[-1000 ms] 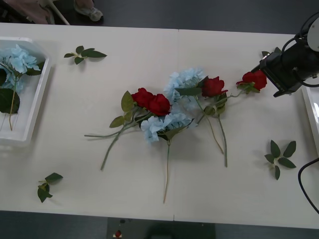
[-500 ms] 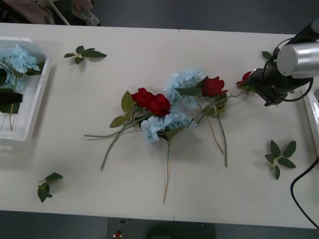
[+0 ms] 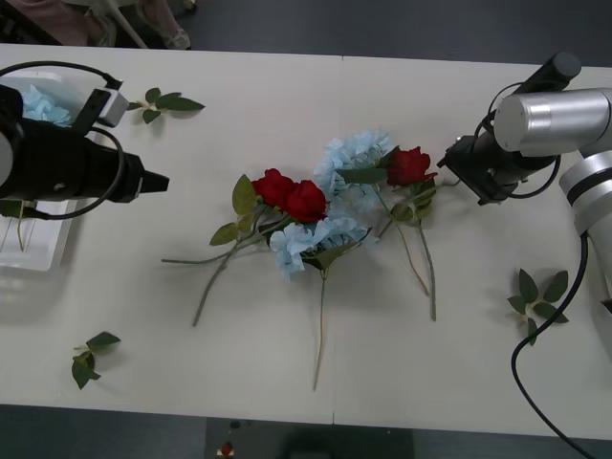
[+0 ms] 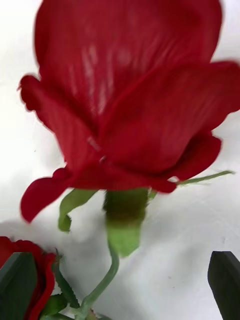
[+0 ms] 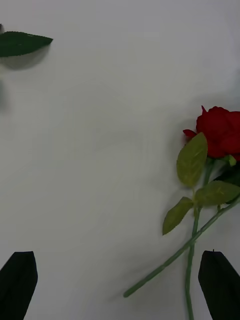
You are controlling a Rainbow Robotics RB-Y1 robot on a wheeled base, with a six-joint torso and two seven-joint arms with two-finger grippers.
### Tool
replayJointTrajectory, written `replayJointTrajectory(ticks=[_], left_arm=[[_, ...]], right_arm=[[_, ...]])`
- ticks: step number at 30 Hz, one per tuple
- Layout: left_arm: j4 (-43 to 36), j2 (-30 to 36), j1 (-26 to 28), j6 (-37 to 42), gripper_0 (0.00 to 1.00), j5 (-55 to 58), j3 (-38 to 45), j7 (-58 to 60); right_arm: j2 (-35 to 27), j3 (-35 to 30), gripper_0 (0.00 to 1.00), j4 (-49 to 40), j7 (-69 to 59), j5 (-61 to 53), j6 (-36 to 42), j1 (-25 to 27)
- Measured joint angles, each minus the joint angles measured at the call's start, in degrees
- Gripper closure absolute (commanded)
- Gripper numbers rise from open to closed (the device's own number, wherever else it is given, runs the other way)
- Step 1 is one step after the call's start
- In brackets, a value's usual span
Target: Put the red flowers into the right box and the blue flowers into the left box
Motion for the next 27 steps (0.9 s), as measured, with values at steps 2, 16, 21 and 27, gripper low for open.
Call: replayJointTrajectory(ticks=[2, 16, 21, 27], left_arm=[[1.19, -1.67, -1.63, 0.00, 0.06, -2.39, -1.46, 0.00], [15.37, -11.29, -12.54, -3.24, 0.06, -11.31, -11.36, 0.00], [18.66, -11.97, -13.74, -5.30, 0.07, -11.44, -16.83, 0.00], [19.01, -11.98, -13.84, -6.04, 0.06, -13.24, -21.19, 0.00]], right_arm=[[0.12, 0.90, 0.00, 0.00, 0.00, 0.41, 0.00, -0.01], [0.54, 2.87, 0.60, 0.27, 0.00, 3.17, -0.01, -0.02], [0.54, 2.95, 0.95, 0.53, 0.00, 3.17, -0.01, -0.02], [0.54, 2.96, 1.00, 0.55, 0.00, 3.17, -0.01, -0.02]])
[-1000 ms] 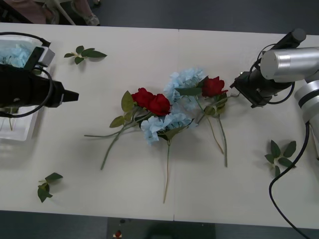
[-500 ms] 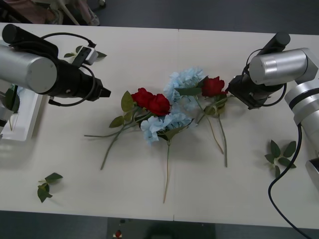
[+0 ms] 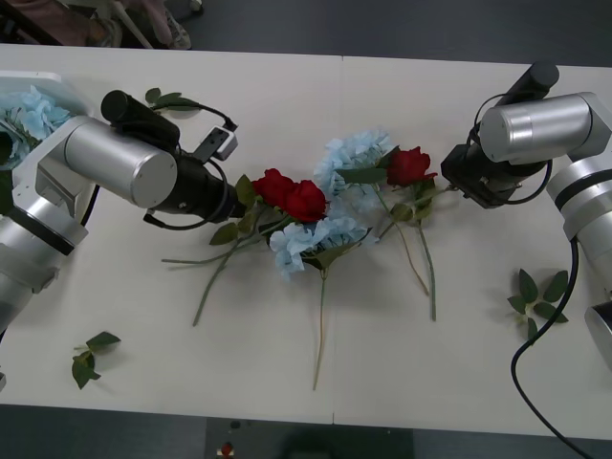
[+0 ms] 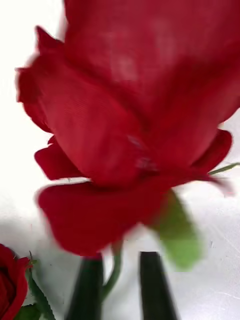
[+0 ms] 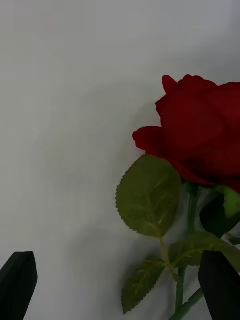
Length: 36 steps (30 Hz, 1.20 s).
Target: Put the red flowers into the right box and the blue flowers into the left box
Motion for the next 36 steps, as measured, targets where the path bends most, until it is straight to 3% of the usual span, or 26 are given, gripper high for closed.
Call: replayJointTrajectory(ticks=[8, 19, 28, 36], left_arm=[[0.74, -1.06, -0.07, -1.53, 0.06, -2.22, -2.37, 0.00], [9.62, -7.03, -4.44, -5.79, 0.06, -4.40, -6.51, 0.01], [9.62, -7.46, -4.45, -5.96, 0.06, -7.36, -7.56, 0.02], [10.12, -7.55, -4.45, -6.18, 0.06, -9.07, -10.52, 0.08]], right_arm=[[0.00, 0.00, 1.00, 0.00, 0.00, 0.00, 0.00, 0.00], [-0.22, 0.00, 1.00, -0.32, 0.00, -0.01, 5.52, -1.83], [-6.29, -0.37, 1.00, -12.35, 5.41, -4.54, 16.10, -2.23], [-12.72, -12.49, 1.00, -15.44, 24.06, -10.04, 24.94, -2.23]])
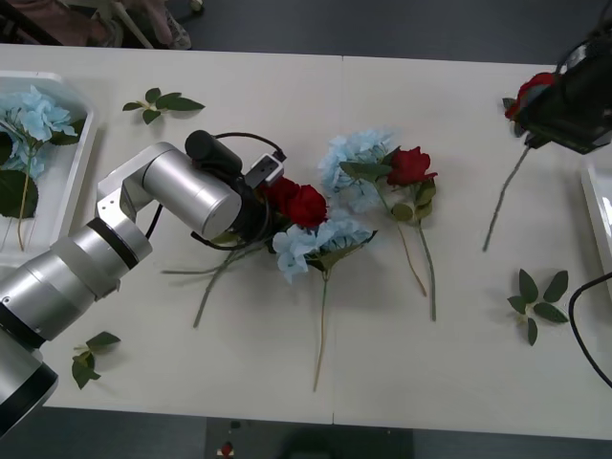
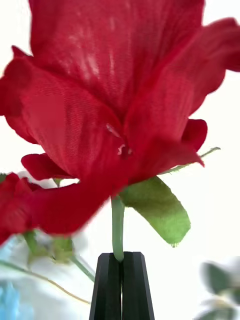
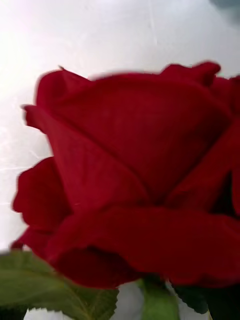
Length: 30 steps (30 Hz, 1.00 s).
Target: Put the red flowers into the right box and the blue flowers into the left box
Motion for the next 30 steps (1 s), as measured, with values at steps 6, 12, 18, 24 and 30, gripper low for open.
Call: replayJointTrajectory(ticks=[6, 12, 18, 24, 30], left_arm=[[1.33, -1.28, -0.01, -0.85, 0.72, 0.00, 0.53, 0.01], [1.41, -1.46, -0.03, -0.86, 1.00, 0.01, 0.54, 0.01], [1.49, -1.46, -0.03, -1.48, 1.00, -0.06, 0.53, 0.01], [1.59, -1.14, -0.03, -3.12, 1.00, -0.98, 0.53, 0.02], [-1.11, 2.65, -0.03, -3.40, 1.00, -0.54, 0.54, 0.02]], right_arm=[[-6.92, -5.50, 1.00, 0.00, 9.96, -0.24, 3.55, 0.12], [-11.13, -14.04, 1.00, 0.00, 22.73, -0.98, 3.63, 3.12], [-11.66, -23.36, 1.00, 0.00, 29.27, -0.90, 5.17, 8.39], [-11.76, -24.81, 1.00, 0.40, 36.47, 0.55, 3.31, 13.79], [-12.37, -24.77, 1.00, 5.98, 36.47, 3.65, -2.22, 15.59]])
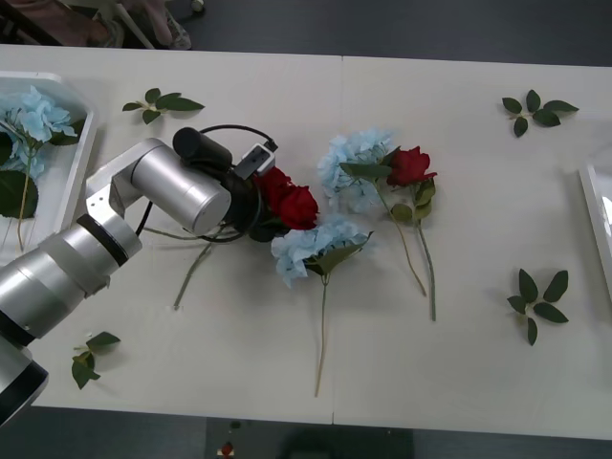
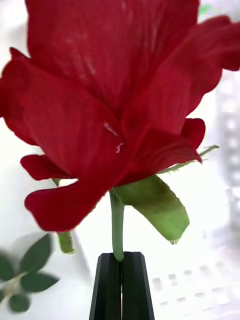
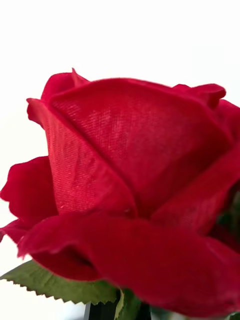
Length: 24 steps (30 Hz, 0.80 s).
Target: Put the red flowers into the right box and the blue flowers into the left box
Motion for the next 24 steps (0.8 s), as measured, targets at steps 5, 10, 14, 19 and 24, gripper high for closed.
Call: replayJointTrajectory(ticks=[5, 10, 14, 19, 24], left_arm=[[-5.34, 5.00, 0.00, 0.03, 1.00, 5.82, 2.56, 0.01], [-12.52, 6.95, 0.00, 5.02, 1.00, 10.84, 11.04, 0.08], [-19.51, 8.89, -0.27, 13.39, 1.00, 16.52, 18.09, 2.22], [-24.55, 12.04, -0.87, 17.45, 1.00, 23.02, 23.54, 3.92], [-29.18, 13.92, -1.44, 20.17, 1.00, 25.13, 26.23, 3.92]], right_arm=[[-0.87, 0.39, 1.00, 6.94, 1.54, 4.27, -8.40, -0.01], [-0.86, 1.36, 1.00, 14.62, 9.90, 4.93, -18.87, -0.01], [-0.86, 4.63, 1.00, 18.33, 10.19, 4.90, -24.23, -0.01], [-0.80, 9.35, 0.29, 20.04, 10.19, 4.85, -26.88, -0.04], [-0.78, 9.39, 0.00, 20.92, 10.19, 4.86, -27.15, -0.04]])
